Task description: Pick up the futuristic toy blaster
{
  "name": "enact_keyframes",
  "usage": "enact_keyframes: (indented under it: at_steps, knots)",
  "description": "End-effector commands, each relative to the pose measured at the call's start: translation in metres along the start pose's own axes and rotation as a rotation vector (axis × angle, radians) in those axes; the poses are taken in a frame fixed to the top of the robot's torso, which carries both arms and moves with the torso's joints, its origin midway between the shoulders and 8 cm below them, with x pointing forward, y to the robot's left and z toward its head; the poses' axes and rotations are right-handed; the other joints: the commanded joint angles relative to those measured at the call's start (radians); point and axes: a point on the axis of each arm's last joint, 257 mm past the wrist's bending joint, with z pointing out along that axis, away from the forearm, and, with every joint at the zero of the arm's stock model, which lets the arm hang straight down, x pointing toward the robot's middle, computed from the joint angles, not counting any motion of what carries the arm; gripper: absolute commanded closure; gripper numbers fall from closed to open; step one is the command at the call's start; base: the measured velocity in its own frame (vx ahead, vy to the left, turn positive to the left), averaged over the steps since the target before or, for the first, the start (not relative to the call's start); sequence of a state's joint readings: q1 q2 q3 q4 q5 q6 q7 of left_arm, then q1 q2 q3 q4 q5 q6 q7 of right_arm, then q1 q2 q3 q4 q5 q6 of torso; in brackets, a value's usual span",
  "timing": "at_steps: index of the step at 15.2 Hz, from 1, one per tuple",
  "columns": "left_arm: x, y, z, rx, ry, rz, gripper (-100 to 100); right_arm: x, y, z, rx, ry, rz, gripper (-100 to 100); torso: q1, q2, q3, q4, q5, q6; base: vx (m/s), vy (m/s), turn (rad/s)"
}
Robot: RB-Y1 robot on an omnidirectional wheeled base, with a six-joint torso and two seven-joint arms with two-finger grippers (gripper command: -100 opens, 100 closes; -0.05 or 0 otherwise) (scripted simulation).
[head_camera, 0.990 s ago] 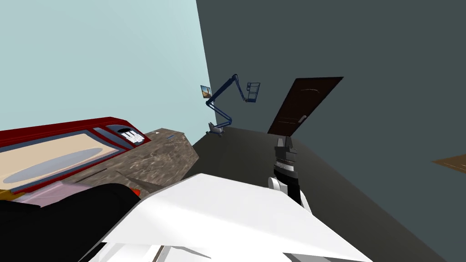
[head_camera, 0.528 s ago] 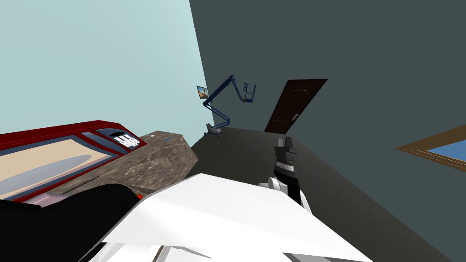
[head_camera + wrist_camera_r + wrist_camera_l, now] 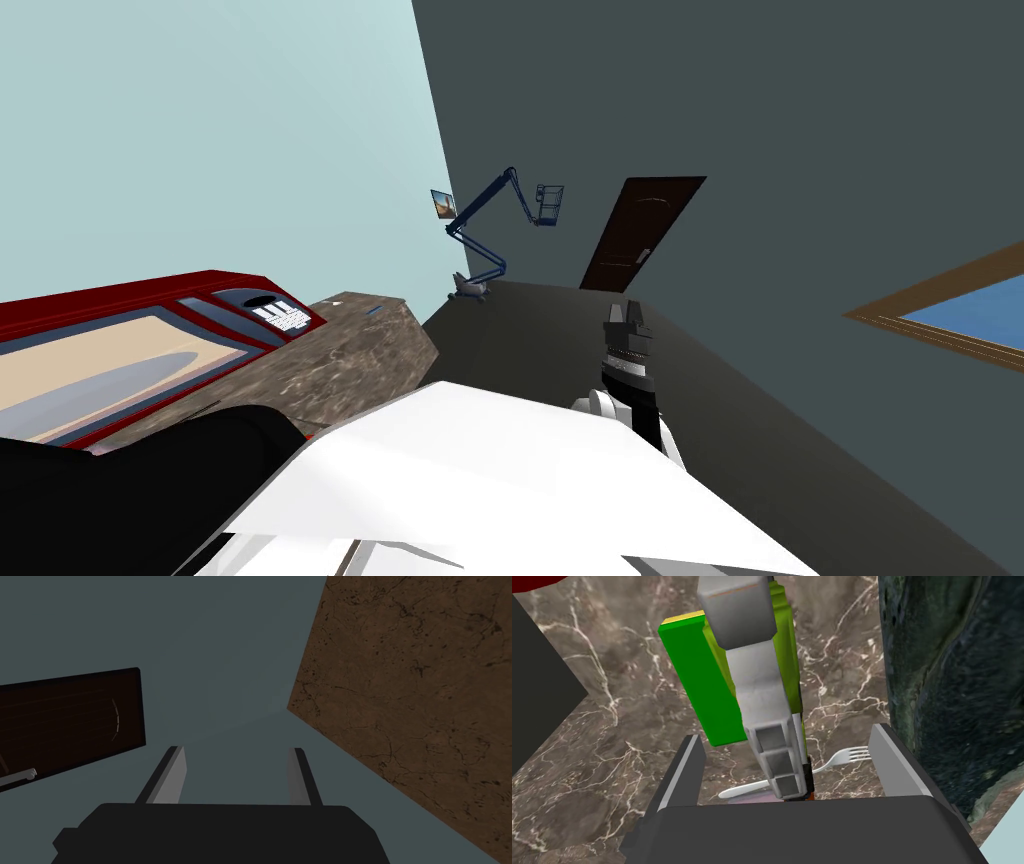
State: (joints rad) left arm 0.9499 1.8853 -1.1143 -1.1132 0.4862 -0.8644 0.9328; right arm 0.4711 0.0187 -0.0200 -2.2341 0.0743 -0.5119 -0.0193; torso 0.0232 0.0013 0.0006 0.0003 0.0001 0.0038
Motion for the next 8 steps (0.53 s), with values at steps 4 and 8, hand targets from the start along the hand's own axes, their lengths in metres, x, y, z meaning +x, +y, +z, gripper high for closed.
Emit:
enact_keyframes:
  at_steps: [4,8]
  knots:
    - [-0.001,0.005,0.005,0.003,-0.004,-0.023,-100,0.0,0.0,0.0,0.0,0.0,0.0,0,-0.004,-0.001,0.0,0.0,0.0,0.0,-0.002,0.105,-0.023]
    - [-0.003,0.002,0.002,0.003,0.0,-0.022,100,0.0,0.0,0.0,0.0,0.0,0.0,0,-0.015,-0.002,-0.001,-0.001,-0.004,0.0,0.009,-0.024,0.008]
